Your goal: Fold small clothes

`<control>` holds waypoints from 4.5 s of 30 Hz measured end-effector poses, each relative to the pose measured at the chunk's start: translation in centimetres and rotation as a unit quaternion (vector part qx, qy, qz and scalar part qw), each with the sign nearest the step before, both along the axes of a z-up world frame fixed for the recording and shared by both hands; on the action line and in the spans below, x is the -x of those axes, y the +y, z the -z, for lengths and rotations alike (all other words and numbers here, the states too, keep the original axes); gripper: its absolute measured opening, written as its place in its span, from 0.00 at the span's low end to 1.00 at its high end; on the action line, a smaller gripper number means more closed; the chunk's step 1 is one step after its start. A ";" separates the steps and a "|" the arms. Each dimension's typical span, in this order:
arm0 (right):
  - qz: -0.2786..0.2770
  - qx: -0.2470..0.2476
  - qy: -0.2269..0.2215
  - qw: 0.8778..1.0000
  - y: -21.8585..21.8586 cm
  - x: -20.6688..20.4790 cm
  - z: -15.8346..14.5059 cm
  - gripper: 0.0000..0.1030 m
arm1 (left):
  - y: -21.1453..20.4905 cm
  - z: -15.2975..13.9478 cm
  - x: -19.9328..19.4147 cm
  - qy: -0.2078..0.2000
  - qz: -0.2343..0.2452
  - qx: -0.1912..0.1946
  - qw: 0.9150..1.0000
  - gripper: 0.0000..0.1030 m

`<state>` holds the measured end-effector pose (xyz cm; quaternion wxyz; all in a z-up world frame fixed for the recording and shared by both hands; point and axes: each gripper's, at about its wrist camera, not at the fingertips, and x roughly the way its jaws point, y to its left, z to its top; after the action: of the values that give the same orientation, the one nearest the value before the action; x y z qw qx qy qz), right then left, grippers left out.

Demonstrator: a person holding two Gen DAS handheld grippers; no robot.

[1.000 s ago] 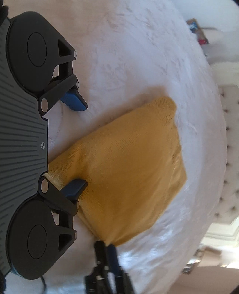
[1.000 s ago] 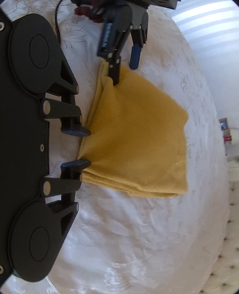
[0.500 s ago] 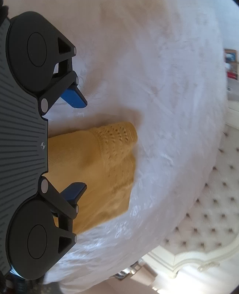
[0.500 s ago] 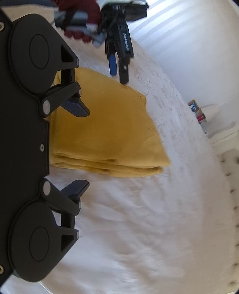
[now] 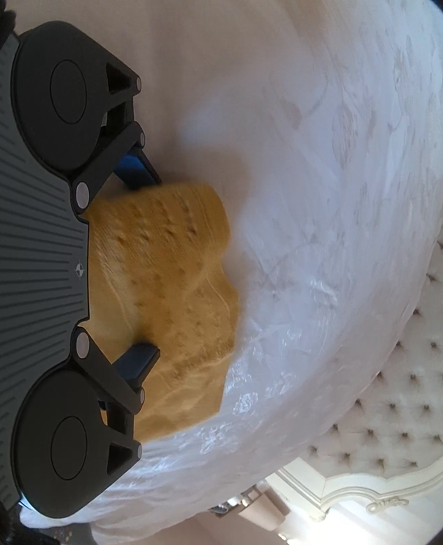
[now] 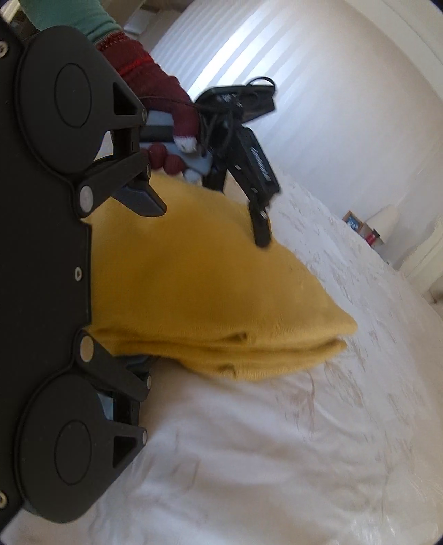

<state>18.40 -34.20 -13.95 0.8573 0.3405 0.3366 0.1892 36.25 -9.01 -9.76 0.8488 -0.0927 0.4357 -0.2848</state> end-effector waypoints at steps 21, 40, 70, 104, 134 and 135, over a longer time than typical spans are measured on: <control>-0.009 -0.011 -0.003 1.000 5.9 10.7 -7.4 0.25 | 4.3 -8.2 11.3 -0.001 0.054 -0.024 0.998 0.21; -0.027 0.154 0.085 0.984 10.3 18.9 -4.5 0.50 | 7.4 -1.1 17.9 -0.027 0.017 -0.072 0.997 0.39; -0.020 0.182 -0.056 0.982 8.3 10.9 -5.9 0.31 | 9.5 -3.5 20.7 -0.089 0.026 0.034 0.995 0.56; 0.051 0.264 0.021 0.963 8.0 19.0 -5.1 0.70 | 10.2 -4.5 32.5 -0.146 -0.018 -0.187 0.971 0.64; 0.089 0.280 -0.028 0.955 12.2 27.1 -11.4 0.99 | 7.0 -10.4 42.5 -0.153 -0.177 -0.245 0.941 0.68; 0.090 0.282 -0.027 0.955 12.3 27.1 -11.5 0.99 | 6.8 -10.4 42.6 -0.150 -0.177 -0.252 0.940 0.68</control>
<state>-8.73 -21.90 -2.50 0.9409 0.1082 0.3205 0.0176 -6.32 -2.19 0.64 0.9365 0.0922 0.3376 -0.0219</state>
